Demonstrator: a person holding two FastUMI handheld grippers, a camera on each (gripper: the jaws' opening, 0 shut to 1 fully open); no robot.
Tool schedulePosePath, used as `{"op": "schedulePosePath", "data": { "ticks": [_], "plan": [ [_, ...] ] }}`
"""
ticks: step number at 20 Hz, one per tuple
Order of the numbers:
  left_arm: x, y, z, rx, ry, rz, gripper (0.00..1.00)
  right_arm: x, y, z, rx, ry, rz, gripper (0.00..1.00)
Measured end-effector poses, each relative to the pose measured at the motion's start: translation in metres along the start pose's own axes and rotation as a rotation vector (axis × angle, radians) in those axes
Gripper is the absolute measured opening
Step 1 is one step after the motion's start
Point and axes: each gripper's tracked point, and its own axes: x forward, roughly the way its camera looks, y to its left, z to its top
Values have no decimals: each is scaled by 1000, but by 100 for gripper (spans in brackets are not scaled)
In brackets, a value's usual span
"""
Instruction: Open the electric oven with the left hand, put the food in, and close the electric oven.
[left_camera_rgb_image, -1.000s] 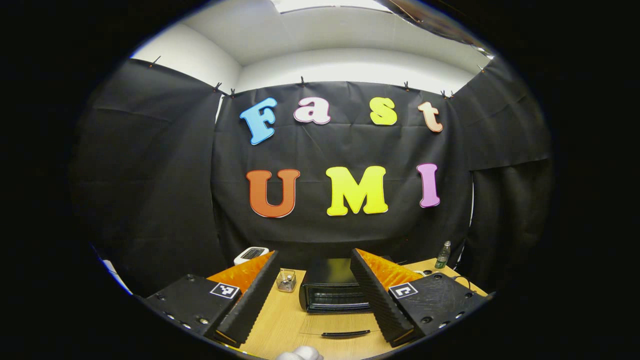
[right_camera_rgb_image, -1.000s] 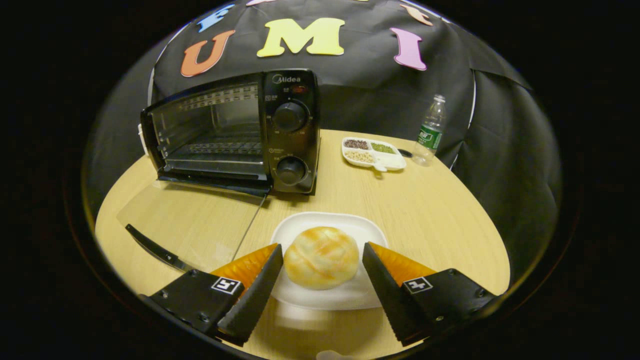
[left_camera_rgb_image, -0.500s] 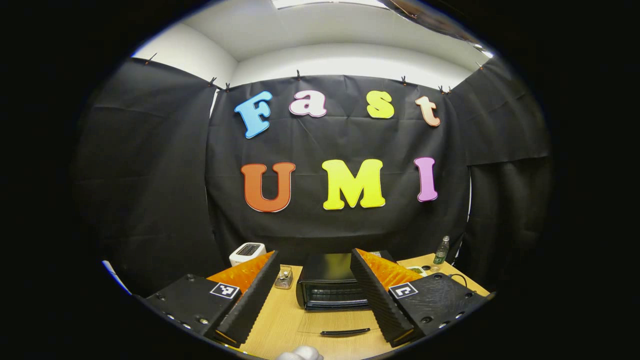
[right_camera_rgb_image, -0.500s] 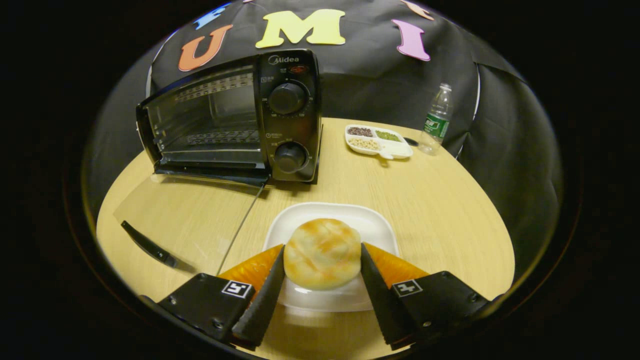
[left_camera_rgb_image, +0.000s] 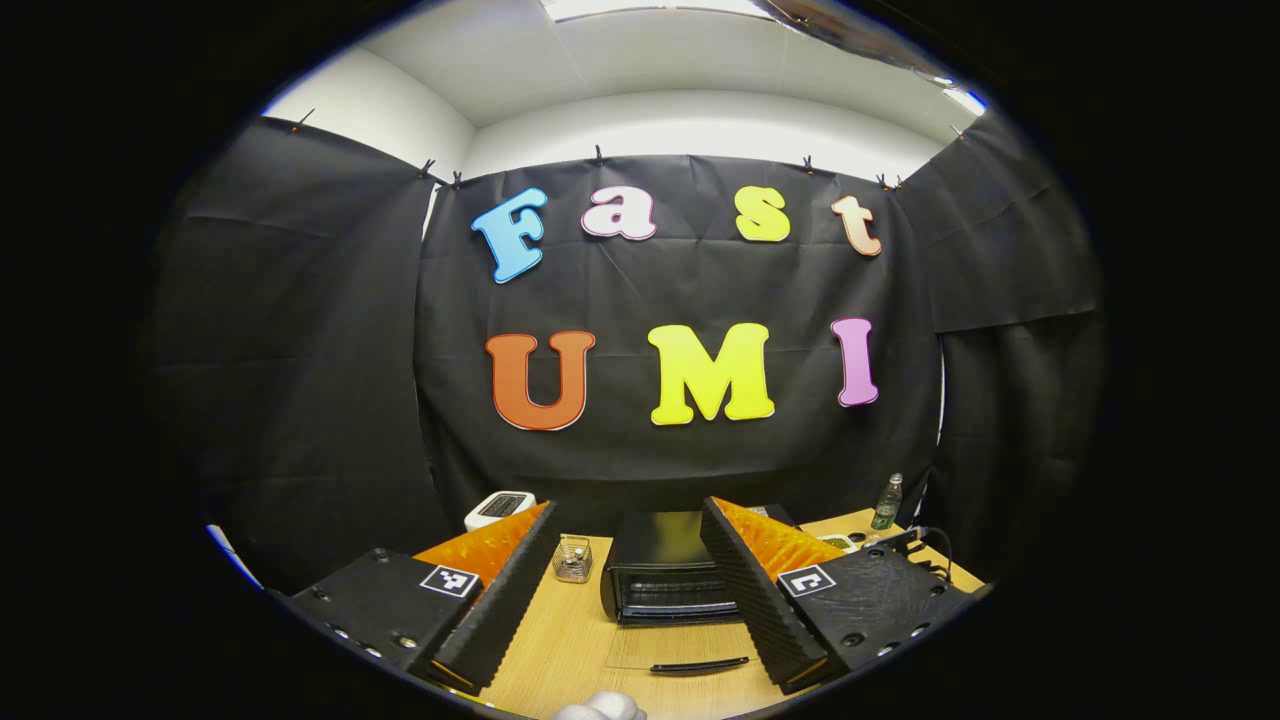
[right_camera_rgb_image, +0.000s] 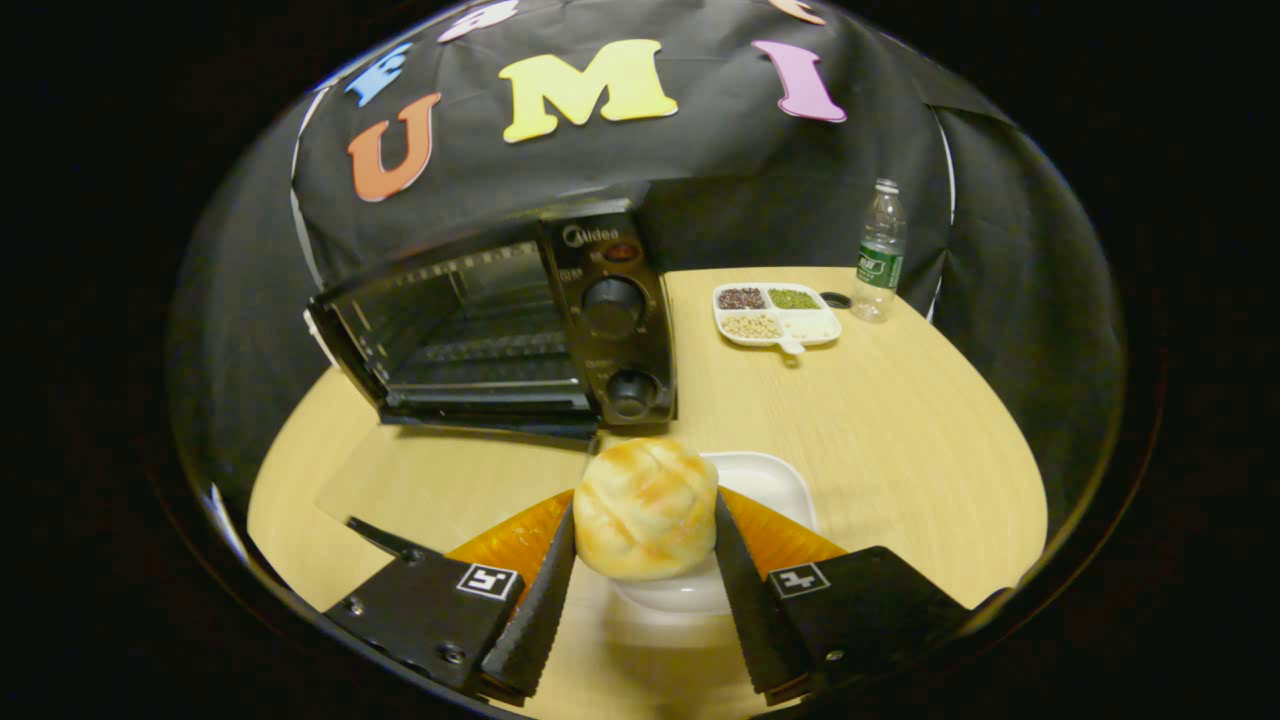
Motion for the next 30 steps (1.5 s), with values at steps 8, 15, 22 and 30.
{"op": "schedulePosePath", "data": {
  "ticks": [8, 15, 22, 30],
  "plan": [
    [-2, 15, -8, 5, 24, 9, 93, 12, 112, 13, 312, 6, 242, 75],
    [-2, 27, -15, 36, 49, 11, 93, 65, 168, 8, 524, 38, 316, 77],
    [0, 33, -21, 47, 65, 7, 93, 99, 176, 32, 694, -27, 310, 76],
    [1, 32, -28, 45, 78, -11, 93, 114, 174, 40, 751, -60, 278, 74]
  ]
}}
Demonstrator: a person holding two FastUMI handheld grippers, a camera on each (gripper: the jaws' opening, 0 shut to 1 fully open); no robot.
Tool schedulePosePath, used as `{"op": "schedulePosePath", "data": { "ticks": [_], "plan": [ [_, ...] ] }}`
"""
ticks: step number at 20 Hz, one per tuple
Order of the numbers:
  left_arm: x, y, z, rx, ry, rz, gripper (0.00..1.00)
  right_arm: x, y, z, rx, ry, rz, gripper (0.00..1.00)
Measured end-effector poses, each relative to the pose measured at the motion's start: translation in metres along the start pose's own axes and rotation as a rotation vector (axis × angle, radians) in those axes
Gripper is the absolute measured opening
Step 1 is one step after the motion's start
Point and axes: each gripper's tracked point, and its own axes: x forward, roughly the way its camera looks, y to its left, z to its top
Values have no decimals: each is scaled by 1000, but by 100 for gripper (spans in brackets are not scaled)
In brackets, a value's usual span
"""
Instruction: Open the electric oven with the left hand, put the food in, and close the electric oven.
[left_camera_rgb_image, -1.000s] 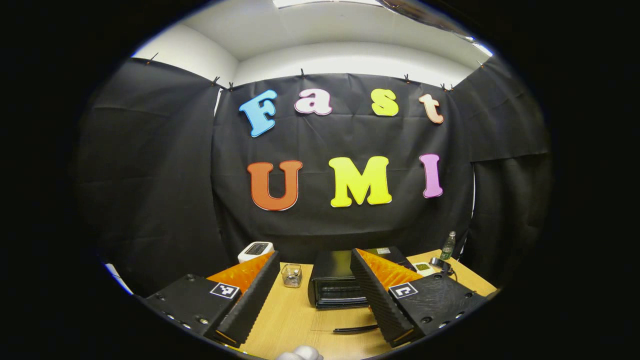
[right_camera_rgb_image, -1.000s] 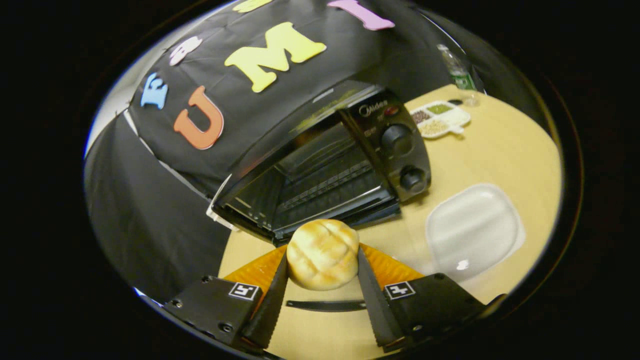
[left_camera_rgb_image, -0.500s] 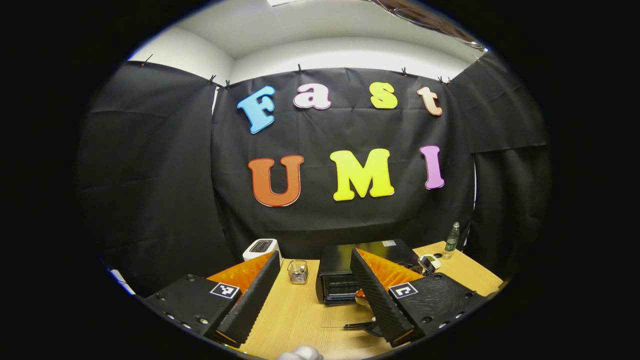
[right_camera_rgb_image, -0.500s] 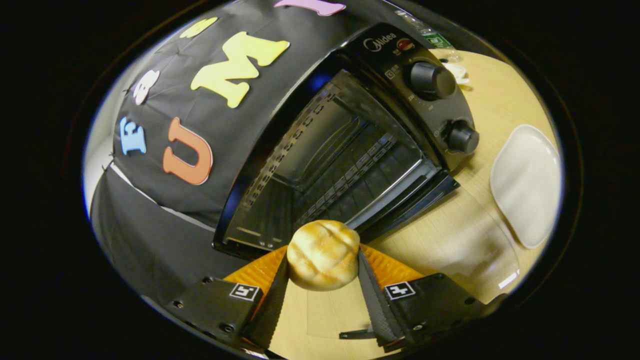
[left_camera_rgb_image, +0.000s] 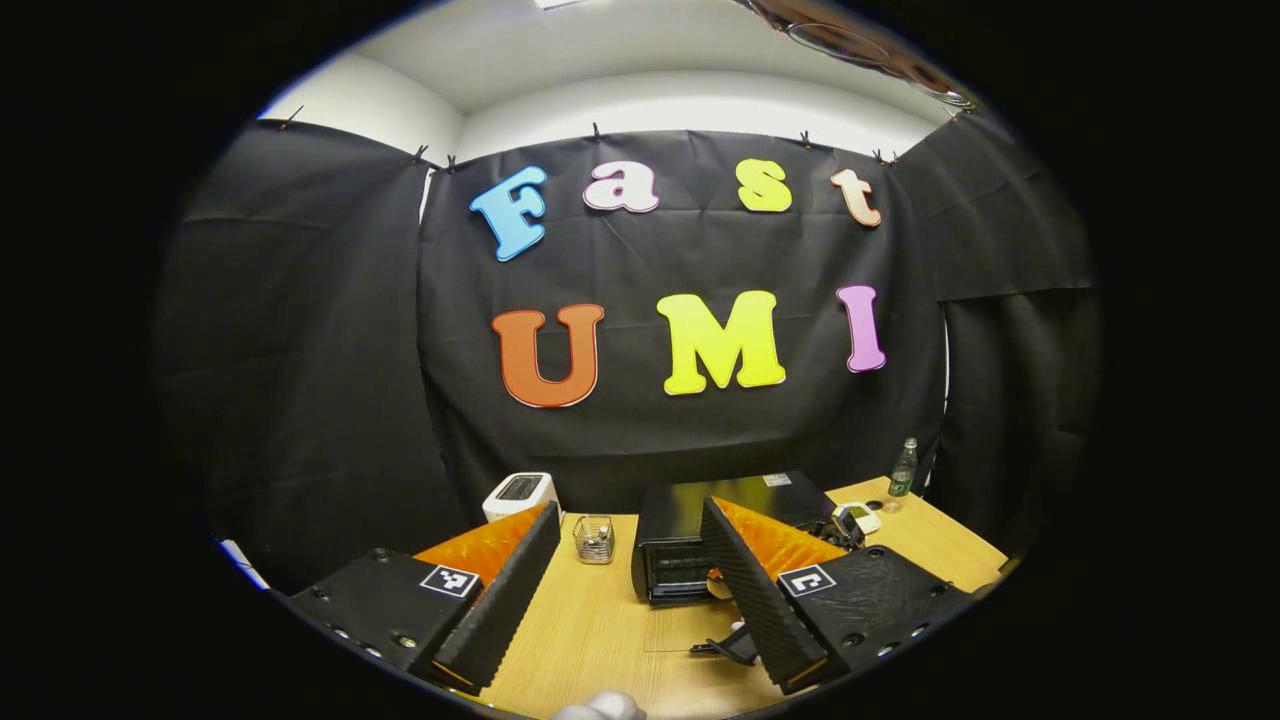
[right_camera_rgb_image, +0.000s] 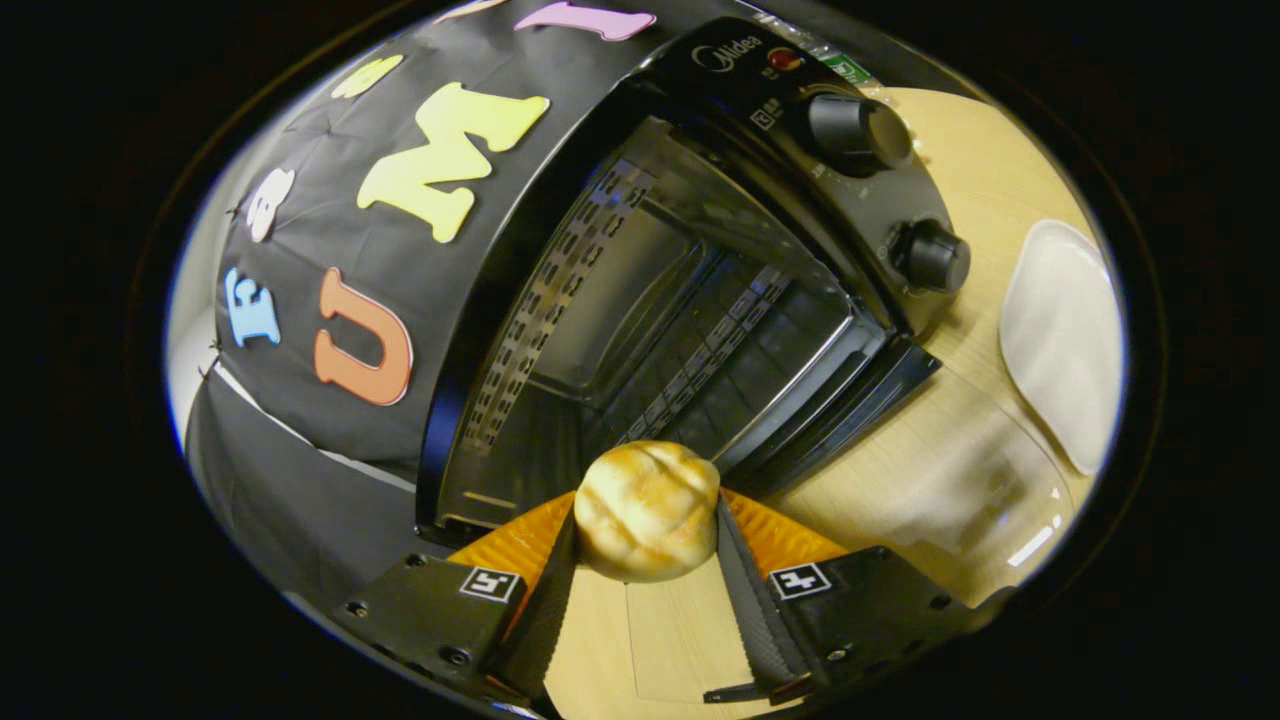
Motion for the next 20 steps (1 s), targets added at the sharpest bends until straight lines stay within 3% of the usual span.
{"op": "schedulePosePath", "data": {
  "ticks": [6, 9, 14, 20],
  "plan": [
    [0, 0, -7, -12, 14, -9, 93, 16, 4, 18, -11, -73, -56, 74],
    [0, 4, -9, -12, 17, -4, 93, 28, 1, 38, -98, -143, -124, 77],
    [1, 10, -14, -20, 27, 4, 93, 38, -5, 40, -173, -154, -201, 80],
    [0, 15, -16, -19, 30, 9, 93, 29, -3, 40, -251, -183, -229, 99]
  ]
}}
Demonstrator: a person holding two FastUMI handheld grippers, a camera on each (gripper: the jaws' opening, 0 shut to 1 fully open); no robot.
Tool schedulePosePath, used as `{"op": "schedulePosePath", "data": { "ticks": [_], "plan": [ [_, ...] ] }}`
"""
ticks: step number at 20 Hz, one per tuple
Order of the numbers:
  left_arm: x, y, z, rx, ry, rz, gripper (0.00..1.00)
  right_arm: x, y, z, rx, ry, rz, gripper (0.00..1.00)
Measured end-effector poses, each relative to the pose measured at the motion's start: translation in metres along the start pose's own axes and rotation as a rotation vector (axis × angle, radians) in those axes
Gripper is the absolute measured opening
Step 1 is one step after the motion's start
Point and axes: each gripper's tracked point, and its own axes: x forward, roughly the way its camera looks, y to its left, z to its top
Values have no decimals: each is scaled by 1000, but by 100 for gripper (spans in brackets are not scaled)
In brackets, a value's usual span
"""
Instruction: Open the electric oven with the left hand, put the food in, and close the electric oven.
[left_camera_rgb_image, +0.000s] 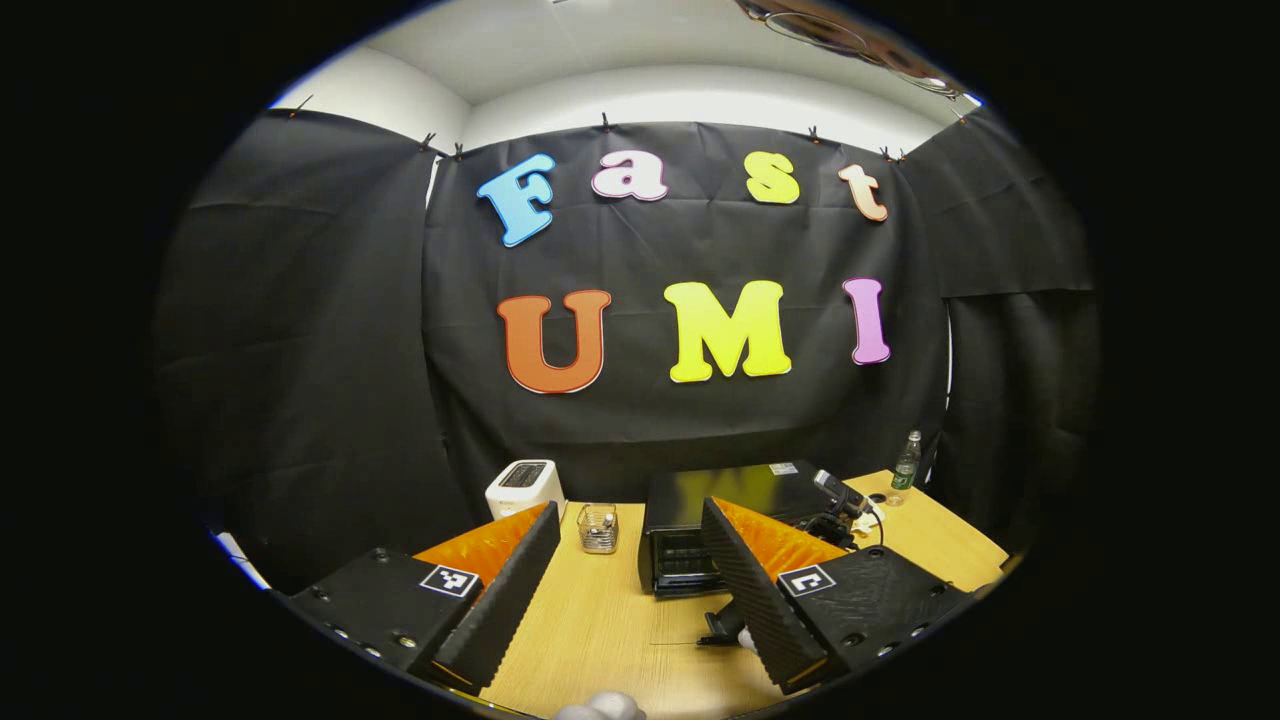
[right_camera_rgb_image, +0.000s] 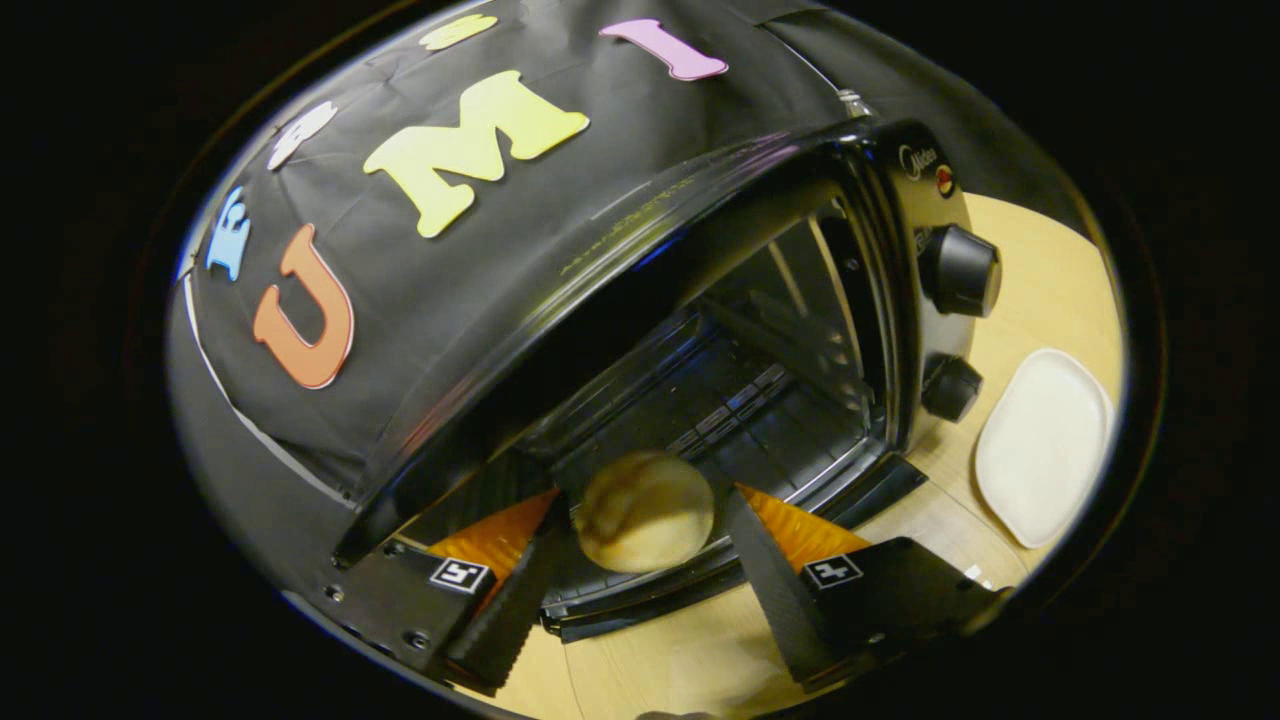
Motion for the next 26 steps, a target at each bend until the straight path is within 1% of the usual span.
{"op": "schedulePosePath", "data": {
  "ticks": [1, 2, 3, 4, 6, 9, 10, 11, 12, 13, 14, 15, 16, 17, 18, 19, 20, 21, 22, 24, 26],
  "plan": [
    [0, 1, -1, -2, -1, 1, 93, -1, -2, 0, -6, 5, 0, 95],
    [0, 2, -1, -1, 0, 3, 93, -4, -2, 0, -3, 6, 3, 100],
    [-1, 2, -2, -1, -1, 5, 93, -6, -5, 1, -3, 9, -4, 100],
    [0, 2, -2, 0, -2, 5, 93, -10, -3, 3, -10, 4, 6, 100],
    [-1, 3, -3, 8, -7, 8, 93, -21, 0, 10, -59, -11, 23, 100],
    [1, 3, -5, 5, -15, 9, 93, -63, 7, 16, -155, -22, 74, 100],
    [0, 3, -4, 0, -21, 10, 93, -85, 11, 24, -189, -37, 106, 100],
    [0, 3, -4, 0, -27, 13, 93, -104, 14, 35, -233, -72, 119, 95],
    [1, 3, -6, 1, -28, 13, 93, -126, 14, 48, -290, -95, 135, 99],
    [0, 4, -9, 0, -30, 15, 93, -147, 16, 60, -341, -121, 156, 100],
    [2, 3, -13, -2, -26, 14, 93, -169, 17, 77, -384, -158, 168, 100],
    [2, 3, -18, -1, -26, 13, 93, -190, 18, 98, -422, -200, 181, 95],
    [2, 4, -24, 3, -24, 17, 93, -212, 18, 119, -466, -250, 185, 100],
    [3, 3, -32, 6, -13, 19, 93, -233, 18, 143, -507, -300, 176, 100],
    [3, 2, -41, 5, -6, 18, 93, -254, 19, 160, -540, -343, 180, 99],
    [4, -4, -50, 3, -1, 11, 93, -272, 21, 182, -572, -393, 183, 95],
    [3, -8, -59, 4, 6, 12, 93, -291, 16, 200, -601, -432, 171, 94],
    [3, -13, -67, 8, 13, 1, 93, -306, 11, 215, -640, -476, 161, 99],
    [3, -21, -76, 15, 12, -10, 93, -325, 7, 227, -667, -504, 144, 94],
    [3, -35, -101, 45, 45, -34, 93, -355, 1, 243, -685, -533, 143, 95],
    [1, -54, -130, 37, 80, -67, 93, -377, -12, 254, -660, -537, 141, 96]
  ]
}}
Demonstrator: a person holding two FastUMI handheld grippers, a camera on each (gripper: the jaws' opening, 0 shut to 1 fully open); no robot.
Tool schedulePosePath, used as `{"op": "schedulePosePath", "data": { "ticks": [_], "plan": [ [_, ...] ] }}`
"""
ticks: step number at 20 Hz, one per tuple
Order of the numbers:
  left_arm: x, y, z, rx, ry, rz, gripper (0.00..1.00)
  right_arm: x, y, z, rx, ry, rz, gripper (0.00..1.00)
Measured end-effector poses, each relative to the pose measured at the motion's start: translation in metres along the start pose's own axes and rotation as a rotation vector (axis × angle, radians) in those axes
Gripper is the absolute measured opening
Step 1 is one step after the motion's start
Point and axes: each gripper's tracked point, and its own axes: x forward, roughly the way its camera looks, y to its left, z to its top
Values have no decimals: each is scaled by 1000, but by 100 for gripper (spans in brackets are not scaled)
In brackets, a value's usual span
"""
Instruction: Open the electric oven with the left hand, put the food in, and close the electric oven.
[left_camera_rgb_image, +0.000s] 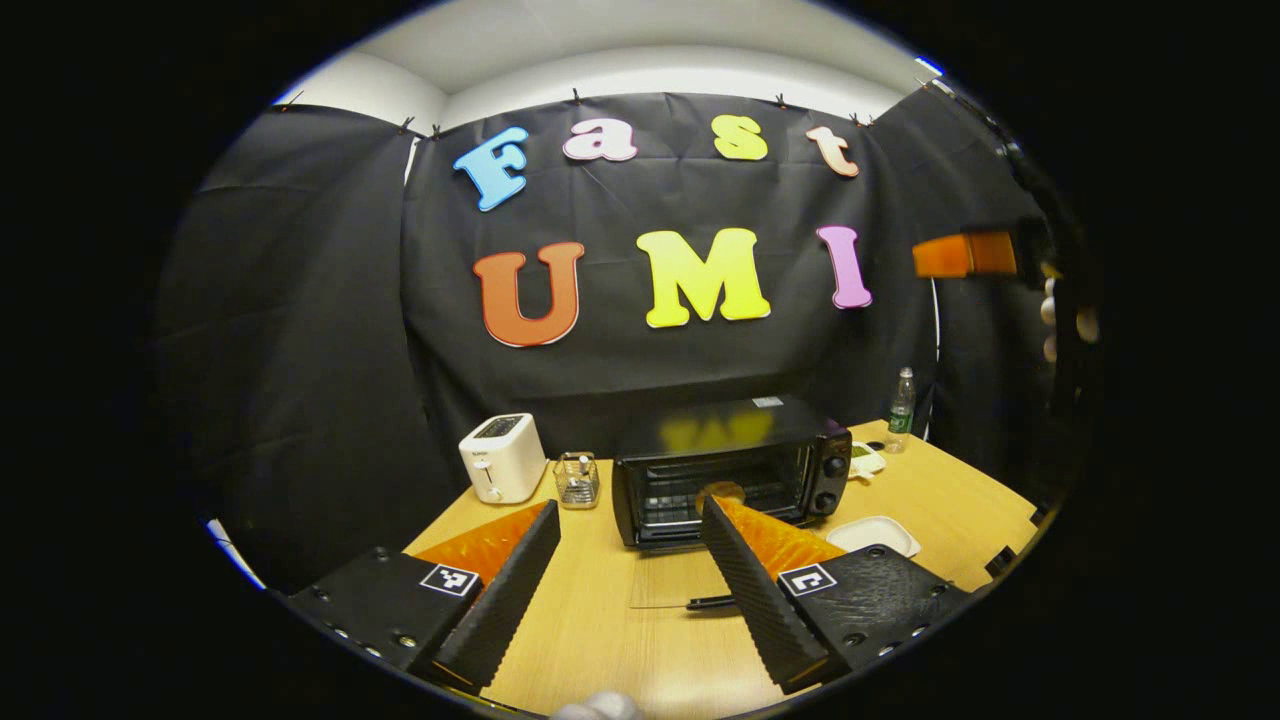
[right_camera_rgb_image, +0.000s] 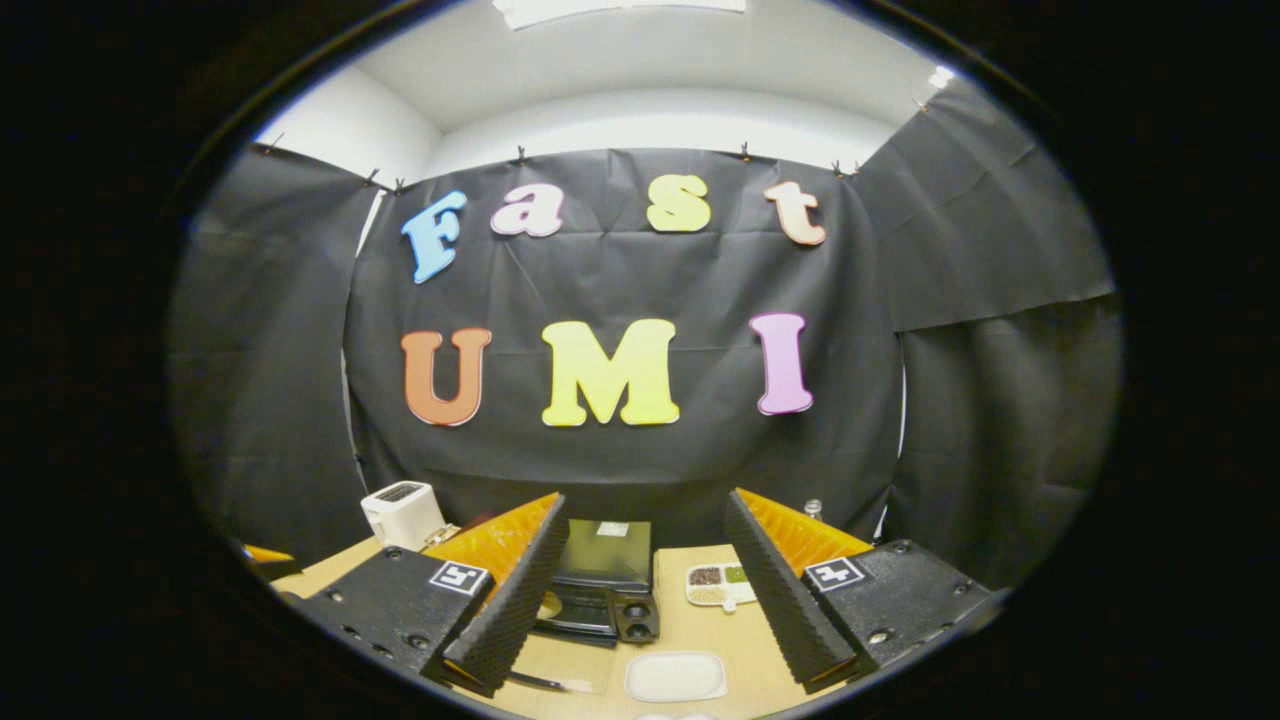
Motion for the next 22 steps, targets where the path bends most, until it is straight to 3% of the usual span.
{"op": "schedulePosePath", "data": {
  "ticks": [4, 5, 7, 15, 22],
  "plan": [
    [5, -42, -66, -33, 113, -40, 93, -20, -25, 10, -9, 24, -9, 96],
    [6, -51, -87, -41, 163, -41, 93, -26, -27, 15, -9, 20, -14, 100],
    [10, -66, -122, -35, 233, -46, 94, -33, -38, 26, -34, -2, -26, 96],
    [44, -102, -189, -99, 381, -62, 93, -38, -60, 16, -19, 36, -26, 96],
    [75, -109, -221, -73, 461, -78, 94, -26, -74, 2, -7, 78, -37, 96]
  ]
}}
